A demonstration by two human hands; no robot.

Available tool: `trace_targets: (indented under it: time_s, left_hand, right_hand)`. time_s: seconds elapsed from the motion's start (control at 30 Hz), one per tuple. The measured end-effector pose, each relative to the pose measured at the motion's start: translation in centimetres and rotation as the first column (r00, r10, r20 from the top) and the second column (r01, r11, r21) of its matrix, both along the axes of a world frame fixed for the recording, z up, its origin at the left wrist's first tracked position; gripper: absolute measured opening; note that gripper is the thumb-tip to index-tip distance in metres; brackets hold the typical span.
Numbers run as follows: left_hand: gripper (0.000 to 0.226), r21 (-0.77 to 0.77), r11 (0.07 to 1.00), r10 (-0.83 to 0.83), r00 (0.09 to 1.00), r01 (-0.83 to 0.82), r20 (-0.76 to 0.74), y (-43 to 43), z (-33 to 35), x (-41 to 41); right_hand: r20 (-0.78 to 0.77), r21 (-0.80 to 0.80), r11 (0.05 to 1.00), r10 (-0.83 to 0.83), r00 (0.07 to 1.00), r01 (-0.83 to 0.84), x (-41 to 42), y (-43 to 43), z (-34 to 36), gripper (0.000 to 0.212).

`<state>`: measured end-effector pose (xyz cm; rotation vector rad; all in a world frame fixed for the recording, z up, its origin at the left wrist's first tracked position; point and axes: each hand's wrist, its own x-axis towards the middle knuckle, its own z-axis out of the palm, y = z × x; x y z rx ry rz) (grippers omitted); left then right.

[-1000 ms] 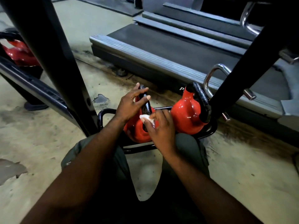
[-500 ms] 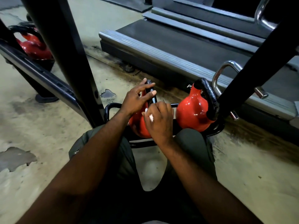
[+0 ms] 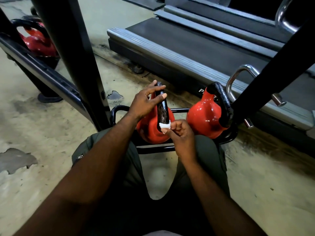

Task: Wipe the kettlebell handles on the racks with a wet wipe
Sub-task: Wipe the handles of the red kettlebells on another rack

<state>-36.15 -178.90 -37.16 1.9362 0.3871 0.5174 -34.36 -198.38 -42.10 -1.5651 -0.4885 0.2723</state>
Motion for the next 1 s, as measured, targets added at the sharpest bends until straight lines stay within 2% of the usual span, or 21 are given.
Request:
trace_targets:
  time_s: [0.1,0.17,0.23,0.27,0.33,0.4,0.47,0.63,0.87,1.0]
  left_hand:
    - [0.035,0.018,1.0,0.019,1.0,-0.019,0.012,0.6,-0.1,0.0]
    - [0.032,0.029,0.999,0.027,0.999,-0.028,0.034,0.5,-0.7,0.2]
    - [0.031,0.039,0.999,0.035,0.999,-0.036,0.041,0.5,-1.0,0.5]
    - [0.031,0.048,0.998,0.042,0.998,-0.045,0.05,0.4,-1.1,0.7]
    - [0.036,0.028,0.998,0.061,0.994,-0.064,0.09,0.3,-1.5,0.8]
    - [0.041,-0.057,0.997,0.062,0.992,-0.055,0.113,0.1,-2.0,0.9]
    - [0.04,-0.138,0.99,0.053,0.995,-0.041,0.089,0.1,-2.1,1.0]
    - [0.038,-0.21,0.975,0.084,0.995,-0.07,0.06,1.1,-1.7,1.0]
    - [0.029,-0.263,0.957,0.15,0.985,-0.124,0.083,1.0,-0.9,1.4]
    - [0.032,-0.285,0.949,0.159,0.985,-0.132,0.072,1.5,-1.2,1.3]
  right_hand:
    - [-0.139,0.058,0.998,0.043,0.989,-0.036,0.2,0.6,0.9,0.022]
    - [-0.163,0.08,0.996,0.044,0.986,-0.031,0.6,0.8,1.6,0.018]
    - [-0.124,0.079,0.997,0.013,0.992,-0.004,1.2,1.4,2.6,0.018]
    - [-0.043,0.03,1.0,-0.002,0.999,0.004,1.3,1.6,3.0,0.018]
    - [0.266,-0.157,0.987,0.004,0.964,0.039,0.5,1.6,3.4,0.018]
    - [0.584,-0.299,0.946,0.079,0.808,0.123,-0.9,0.8,3.3,0.014]
    - [0.686,-0.363,0.918,0.146,0.713,0.162,-0.9,0.9,3.8,0.012]
    - [0.585,-0.393,0.907,0.12,0.802,0.151,3.8,6.5,7.0,0.013]
    - [0.573,-0.424,0.884,0.094,0.814,0.197,1.7,2.9,7.1,0.009]
    - [0.486,-0.433,0.883,0.058,0.872,0.182,5.2,7.5,8.3,0.009]
